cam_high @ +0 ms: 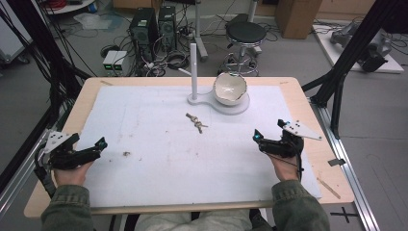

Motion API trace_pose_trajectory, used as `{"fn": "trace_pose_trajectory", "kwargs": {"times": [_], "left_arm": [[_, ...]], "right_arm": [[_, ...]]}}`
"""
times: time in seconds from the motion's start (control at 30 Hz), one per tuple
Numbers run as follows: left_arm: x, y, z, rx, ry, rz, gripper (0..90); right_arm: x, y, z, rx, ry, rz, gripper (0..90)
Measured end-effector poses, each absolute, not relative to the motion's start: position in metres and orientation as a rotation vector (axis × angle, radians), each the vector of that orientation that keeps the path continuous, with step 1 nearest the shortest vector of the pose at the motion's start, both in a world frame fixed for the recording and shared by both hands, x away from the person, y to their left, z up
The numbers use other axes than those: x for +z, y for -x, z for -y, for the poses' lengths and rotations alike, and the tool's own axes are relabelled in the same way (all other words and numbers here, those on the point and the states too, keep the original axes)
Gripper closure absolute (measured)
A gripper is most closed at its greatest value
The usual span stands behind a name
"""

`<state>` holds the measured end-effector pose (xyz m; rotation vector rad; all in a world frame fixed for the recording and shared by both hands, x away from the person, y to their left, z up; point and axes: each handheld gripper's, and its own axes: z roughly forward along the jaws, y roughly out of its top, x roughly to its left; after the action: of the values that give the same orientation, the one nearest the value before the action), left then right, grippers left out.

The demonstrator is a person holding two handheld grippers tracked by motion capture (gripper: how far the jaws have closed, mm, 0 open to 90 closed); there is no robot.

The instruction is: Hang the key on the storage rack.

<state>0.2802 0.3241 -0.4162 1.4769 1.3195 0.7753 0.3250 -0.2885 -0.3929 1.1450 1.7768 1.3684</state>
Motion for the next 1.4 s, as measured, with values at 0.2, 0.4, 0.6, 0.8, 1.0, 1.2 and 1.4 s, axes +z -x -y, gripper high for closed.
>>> {"fn": "trace_pose_trajectory", "kwargs": {"times": [0.2, 0.4, 0.6, 0.8, 1.0, 1.2, 1.4], "left_arm": [[-0.418, -0.283, -0.325, 0.764, -1.494, -1.329, 1.7], [-0.421, -0.286, -0.324, 0.754, -1.531, -1.346, 1.7], [-0.422, -0.288, -0.323, 0.75, -1.542, -1.35, 1.7], [-0.423, -0.288, -0.323, 0.744, -1.552, -1.353, 1.7], [-0.423, -0.287, -0.324, 0.755, -1.539, -1.365, 1.7], [-0.423, -0.288, -0.325, 0.763, -1.542, -1.376, 1.7], [-0.424, -0.288, -0.325, 0.776, -1.541, -1.382, 1.7]], "right_arm": [[-0.394, -0.323, 0.292, 1.378, -1.161, -1.77, 0.5], [-0.395, -0.325, 0.286, 1.385, -1.176, -1.814, 0.5], [-0.394, -0.325, 0.279, 1.334, -1.147, -1.854, 0.5], [-0.389, -0.333, 0.274, 1.317, -1.156, -1.91, 0.6], [-0.387, -0.344, 0.263, 1.241, -1.157, -2.016, 0.5], [-0.384, -0.358, 0.247, 1.203, -1.131, -2.125, 0.6], [-0.378, -0.369, 0.234, 1.184, -1.1, -2.168, 0.6]]}}
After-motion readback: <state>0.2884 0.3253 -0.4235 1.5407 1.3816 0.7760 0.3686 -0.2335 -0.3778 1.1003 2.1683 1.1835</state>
